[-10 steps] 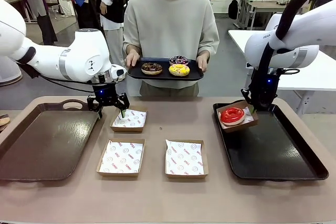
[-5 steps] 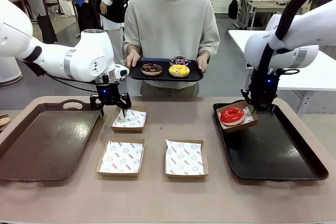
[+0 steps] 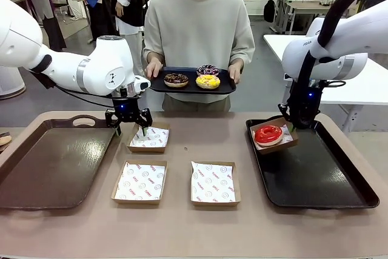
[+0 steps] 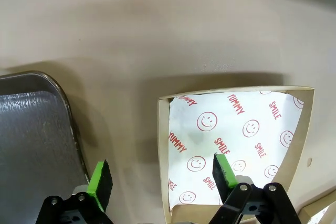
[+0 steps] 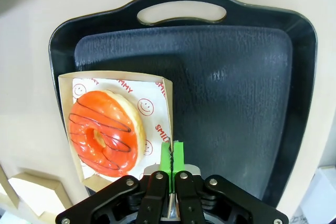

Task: Individually package the donuts and arrange them on the tray.
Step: Place the picked Paper togo box on the Handle tray while simultaneously picking up another Paper togo box from the table with the other hand.

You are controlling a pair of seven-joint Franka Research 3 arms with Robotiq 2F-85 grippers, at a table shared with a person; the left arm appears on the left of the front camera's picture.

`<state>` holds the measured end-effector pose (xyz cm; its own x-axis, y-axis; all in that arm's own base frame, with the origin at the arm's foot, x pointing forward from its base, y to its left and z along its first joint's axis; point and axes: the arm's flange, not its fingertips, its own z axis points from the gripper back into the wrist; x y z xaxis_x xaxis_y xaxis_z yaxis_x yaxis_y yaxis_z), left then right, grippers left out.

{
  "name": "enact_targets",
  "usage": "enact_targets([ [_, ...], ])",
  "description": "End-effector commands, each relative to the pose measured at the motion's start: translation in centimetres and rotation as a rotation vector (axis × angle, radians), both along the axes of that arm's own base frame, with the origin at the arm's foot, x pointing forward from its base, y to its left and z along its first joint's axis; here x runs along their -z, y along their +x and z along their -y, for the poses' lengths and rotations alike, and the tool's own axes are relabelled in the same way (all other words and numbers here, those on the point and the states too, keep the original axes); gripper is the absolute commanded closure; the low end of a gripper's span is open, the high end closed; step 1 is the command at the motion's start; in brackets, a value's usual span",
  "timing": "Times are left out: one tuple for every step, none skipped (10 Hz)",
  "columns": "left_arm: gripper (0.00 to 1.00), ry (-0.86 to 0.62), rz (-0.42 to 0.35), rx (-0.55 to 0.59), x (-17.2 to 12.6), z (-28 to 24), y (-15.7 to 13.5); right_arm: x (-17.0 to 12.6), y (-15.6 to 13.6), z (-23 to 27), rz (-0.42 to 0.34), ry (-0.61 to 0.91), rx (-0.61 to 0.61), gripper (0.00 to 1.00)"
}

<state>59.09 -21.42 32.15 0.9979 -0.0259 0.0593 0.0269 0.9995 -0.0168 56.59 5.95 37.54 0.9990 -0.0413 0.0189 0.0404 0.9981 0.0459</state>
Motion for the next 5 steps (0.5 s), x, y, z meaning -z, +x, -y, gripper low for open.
enact_targets([
  [0.12, 0.029, 0.015, 0.002, 0.01, 0.48, 0.71, -0.15, 0.49, -0.14, -0.01, 0.014, 0.003, 0.99],
  [0.58, 0.027, 0.012, 0.009, 0.04, 0.49, 0.73, -0.1, 0.47, -0.13, -0.018, 0.02, -0.001, 0.56],
  [0.71, 0.02, 0.01, 0.011, 0.01, 0.5, 0.75, -0.12, 0.44, -0.13, -0.025, 0.02, 0.0, 0.39],
  [1.0, 0.018, 0.012, 0.013, -0.03, 0.51, 0.71, -0.17, 0.42, -0.13, -0.027, 0.022, 0.004, 0.0],
  [1.0, 0.006, 0.002, 0.024, -0.09, 0.48, 0.68, -0.18, 0.42, -0.06, -0.03, 0.021, 0.01, 0.0],
])
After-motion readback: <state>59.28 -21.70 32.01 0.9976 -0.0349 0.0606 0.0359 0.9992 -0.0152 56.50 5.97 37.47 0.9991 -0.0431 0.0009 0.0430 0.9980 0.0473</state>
